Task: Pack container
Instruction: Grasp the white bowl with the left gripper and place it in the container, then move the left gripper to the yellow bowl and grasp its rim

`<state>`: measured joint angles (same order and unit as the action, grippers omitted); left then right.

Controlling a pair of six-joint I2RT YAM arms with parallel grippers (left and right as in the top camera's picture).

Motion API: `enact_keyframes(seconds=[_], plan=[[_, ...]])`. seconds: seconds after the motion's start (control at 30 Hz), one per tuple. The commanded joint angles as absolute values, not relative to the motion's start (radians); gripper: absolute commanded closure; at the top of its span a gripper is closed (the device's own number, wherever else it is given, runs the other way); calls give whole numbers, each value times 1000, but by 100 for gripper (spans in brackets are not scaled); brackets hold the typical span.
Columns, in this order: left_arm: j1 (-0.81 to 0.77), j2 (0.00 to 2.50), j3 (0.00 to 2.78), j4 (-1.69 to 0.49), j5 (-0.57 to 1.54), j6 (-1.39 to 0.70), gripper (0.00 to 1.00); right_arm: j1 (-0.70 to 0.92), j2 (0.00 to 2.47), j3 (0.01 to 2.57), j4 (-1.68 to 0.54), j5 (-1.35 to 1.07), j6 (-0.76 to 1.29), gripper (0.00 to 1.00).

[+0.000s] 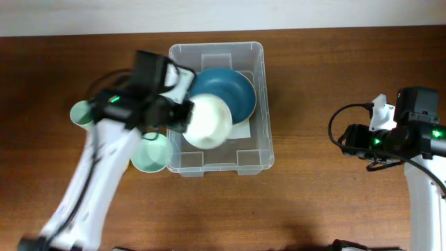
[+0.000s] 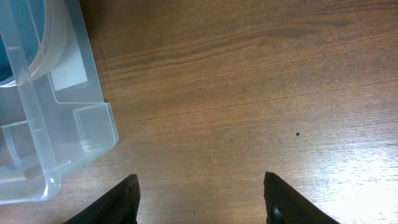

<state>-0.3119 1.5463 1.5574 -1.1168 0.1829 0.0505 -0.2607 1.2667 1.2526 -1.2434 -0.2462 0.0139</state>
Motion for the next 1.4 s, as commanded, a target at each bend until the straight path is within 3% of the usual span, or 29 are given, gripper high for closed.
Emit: enact_keyframes(seconds=[0.0, 0.3, 0.67, 0.7, 0.8, 0.93, 1.07, 1.37], plan=[[-345, 1690, 1564, -1177, 176, 130, 100, -253, 1258, 1245, -1240, -258, 3, 40], [-344, 1886, 1555, -1217, 168, 152, 99, -253, 1258, 1245, -1241, -258, 3, 41], [-332, 1890, 1563, -1251, 81, 151, 80, -253, 1258, 1245, -1241, -258, 3, 41], [-323, 1885, 1568, -1253, 81, 151, 73, -253, 1258, 1245, -1241, -258, 3, 41], [-294, 1862, 1590, -1262, 81, 151, 71, -253, 1258, 1245, -1241, -258, 3, 40], [-231, 1765, 1652, -1281, 28, 126, 70, -253, 1258, 1245, -1241, -255, 3, 40], [-120, 1616, 1662, -1280, -49, 58, 54, -253, 1259, 1245, -1241, -254, 3, 40], [237, 1451, 1541, -1271, -41, -77, 48, -253, 1290, 1245, -1240, -255, 3, 40]])
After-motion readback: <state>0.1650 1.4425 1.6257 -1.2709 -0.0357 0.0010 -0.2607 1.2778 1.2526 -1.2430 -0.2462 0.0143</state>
